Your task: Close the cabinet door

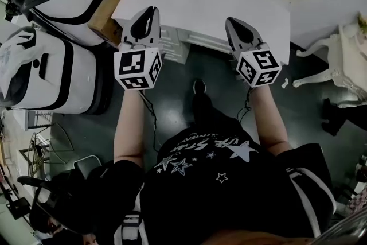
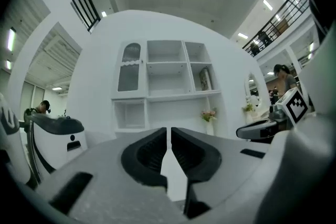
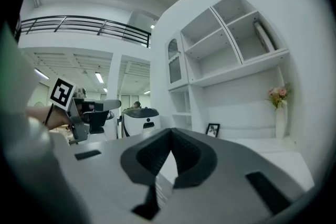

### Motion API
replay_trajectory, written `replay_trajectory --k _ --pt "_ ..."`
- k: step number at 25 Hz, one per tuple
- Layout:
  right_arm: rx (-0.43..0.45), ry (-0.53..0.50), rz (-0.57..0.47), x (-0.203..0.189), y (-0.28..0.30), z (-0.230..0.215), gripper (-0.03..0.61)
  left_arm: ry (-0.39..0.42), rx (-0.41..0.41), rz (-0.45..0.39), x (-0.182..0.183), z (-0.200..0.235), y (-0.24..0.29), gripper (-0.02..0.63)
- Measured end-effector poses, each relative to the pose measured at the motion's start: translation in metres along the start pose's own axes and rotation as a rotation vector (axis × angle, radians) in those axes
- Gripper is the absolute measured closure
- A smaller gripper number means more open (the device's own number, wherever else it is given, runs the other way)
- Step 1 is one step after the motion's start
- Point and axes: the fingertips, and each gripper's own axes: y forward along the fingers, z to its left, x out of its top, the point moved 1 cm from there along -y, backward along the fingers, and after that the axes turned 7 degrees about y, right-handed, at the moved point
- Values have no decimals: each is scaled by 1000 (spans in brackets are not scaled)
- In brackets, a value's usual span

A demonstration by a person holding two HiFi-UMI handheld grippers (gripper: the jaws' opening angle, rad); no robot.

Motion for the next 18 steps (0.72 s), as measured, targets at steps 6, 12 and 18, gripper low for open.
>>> replay_trajectory --k 6,12,18 --pt "-40 13 38 -26 -89 24 574 -111 -101 69 -42 -76 -68 578" --pt "-88 24 67 -36 -152 14 574 -170 -123 165 -74 -123 -113 577" --pt "-59 30 68 -43 -204 7 574 -142 -120 198 -73 -178 -142 577"
